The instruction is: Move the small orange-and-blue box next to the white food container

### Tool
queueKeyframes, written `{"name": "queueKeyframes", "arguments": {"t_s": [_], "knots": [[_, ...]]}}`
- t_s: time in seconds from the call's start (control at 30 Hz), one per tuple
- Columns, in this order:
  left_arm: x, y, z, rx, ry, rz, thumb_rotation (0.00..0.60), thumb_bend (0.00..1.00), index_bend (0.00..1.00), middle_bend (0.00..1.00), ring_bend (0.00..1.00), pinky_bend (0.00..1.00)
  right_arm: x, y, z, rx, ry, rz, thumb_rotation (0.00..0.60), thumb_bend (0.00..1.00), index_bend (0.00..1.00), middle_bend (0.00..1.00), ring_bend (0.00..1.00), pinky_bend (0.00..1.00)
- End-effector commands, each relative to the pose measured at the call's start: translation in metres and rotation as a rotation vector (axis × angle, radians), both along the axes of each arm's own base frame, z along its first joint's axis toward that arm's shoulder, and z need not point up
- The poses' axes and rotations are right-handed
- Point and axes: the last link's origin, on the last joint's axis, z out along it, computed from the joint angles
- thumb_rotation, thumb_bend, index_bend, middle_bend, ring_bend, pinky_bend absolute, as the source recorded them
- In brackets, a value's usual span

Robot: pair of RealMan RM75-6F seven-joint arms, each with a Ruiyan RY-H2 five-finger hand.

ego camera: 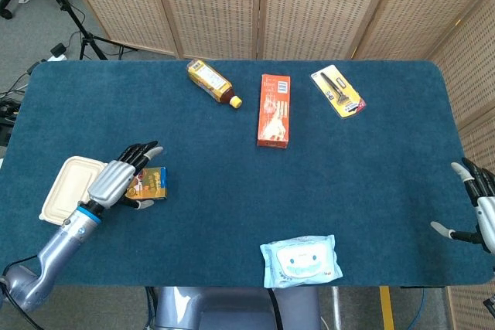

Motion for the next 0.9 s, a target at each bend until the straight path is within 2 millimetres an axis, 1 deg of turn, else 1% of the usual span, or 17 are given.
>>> {"name": "queueKeyframes", "arguments": {"t_s": [0.03, 0.07, 0.1, 0.13, 0.2, 0.3, 0.4, 0.43, 0.53, 0.6, 0.67, 0.83, 0.87, 0.9], "knots": [[0.011, -0.006, 0.006, 0.013, -0.045, -0.035, 0.600, 0.00, 0.00, 0.00, 0.00, 0.00, 0.001, 0.001, 0.000, 0.003, 0.000, 0.003, 0.600, 0.00, 0.00, 0.00, 0.00, 0.00], [0.016, -0.007, 0.005, 0.013, -0.056, -0.046, 0.600, 0.00, 0.00, 0.00, 0.00, 0.00, 0.001, 0.001, 0.000, 0.004, 0.000, 0.004, 0.600, 0.00, 0.00, 0.00, 0.00, 0.00], [0.029, -0.015, 0.003, -0.003, -0.088, -0.087, 0.600, 0.00, 0.00, 0.00, 0.00, 0.00, 0.002, 0.002, 0.000, 0.005, -0.001, 0.007, 0.600, 0.00, 0.00, 0.00, 0.00, 0.00], [0.035, -0.023, 0.003, -0.009, -0.102, -0.117, 0.600, 0.00, 0.00, 0.00, 0.00, 0.00, 0.002, 0.003, 0.000, 0.006, -0.001, 0.008, 0.600, 0.00, 0.00, 0.00, 0.00, 0.00], [0.040, -0.036, 0.007, -0.004, -0.114, -0.160, 0.600, 0.00, 0.00, 0.00, 0.00, 0.00, 0.002, 0.003, 0.000, 0.008, -0.001, 0.009, 0.600, 0.00, 0.00, 0.00, 0.00, 0.00], [0.038, -0.048, 0.017, 0.043, -0.101, -0.184, 0.600, 0.00, 0.00, 0.00, 0.00, 0.00, 0.002, 0.003, -0.001, 0.011, 0.000, 0.009, 0.600, 0.00, 0.00, 0.00, 0.00, 0.00], [0.023, -0.060, 0.032, 0.167, -0.042, -0.169, 0.600, 0.00, 0.00, 0.00, 0.00, 0.00, 0.003, 0.003, 0.000, 0.006, -0.002, 0.012, 0.600, 0.00, 0.00, 0.00, 0.00, 0.00], [0.015, -0.066, 0.039, 0.224, -0.018, -0.143, 0.600, 0.00, 0.00, 0.00, 0.00, 0.00, 0.003, 0.003, 0.001, 0.000, -0.002, 0.014, 0.600, 0.00, 0.00, 0.00, 0.00, 0.00], [-0.005, -0.082, 0.052, 0.341, 0.010, -0.042, 0.600, 0.00, 0.00, 0.00, 0.00, 0.00, 0.004, 0.003, 0.002, -0.017, 0.000, 0.020, 0.600, 0.00, 0.00, 0.00, 0.00, 0.00], [-0.015, -0.089, 0.058, 0.394, 0.035, 0.021, 0.600, 0.00, 0.00, 0.00, 0.00, 0.00, 0.004, 0.004, 0.003, -0.025, 0.003, 0.023, 0.600, 0.00, 0.00, 0.00, 0.00, 0.00], [-0.031, -0.100, 0.067, 0.459, 0.100, 0.127, 0.600, 0.00, 0.00, 0.00, 0.00, 0.00, 0.004, 0.005, 0.004, -0.040, 0.011, 0.028, 0.600, 0.00, 0.00, 0.00, 0.00, 0.00], [-0.055, -0.118, 0.082, 0.503, 0.211, 0.300, 0.600, 0.00, 0.00, 0.00, 0.00, 0.00, 0.005, 0.007, 0.005, -0.061, 0.029, 0.031, 0.600, 0.00, 0.00, 0.00, 0.00, 0.00], [-0.064, -0.123, 0.087, 0.507, 0.231, 0.349, 0.600, 0.00, 0.00, 0.00, 0.00, 0.00, 0.005, 0.007, 0.006, -0.069, 0.031, 0.034, 0.600, 0.00, 0.00, 0.00, 0.00, 0.00], [-0.067, -0.123, 0.089, 0.504, 0.235, 0.360, 0.600, 0.00, 0.00, 0.00, 0.00, 0.00, 0.006, 0.008, 0.006, -0.072, 0.032, 0.036, 0.600, 0.00, 0.00, 0.00, 0.00, 0.00]]}}
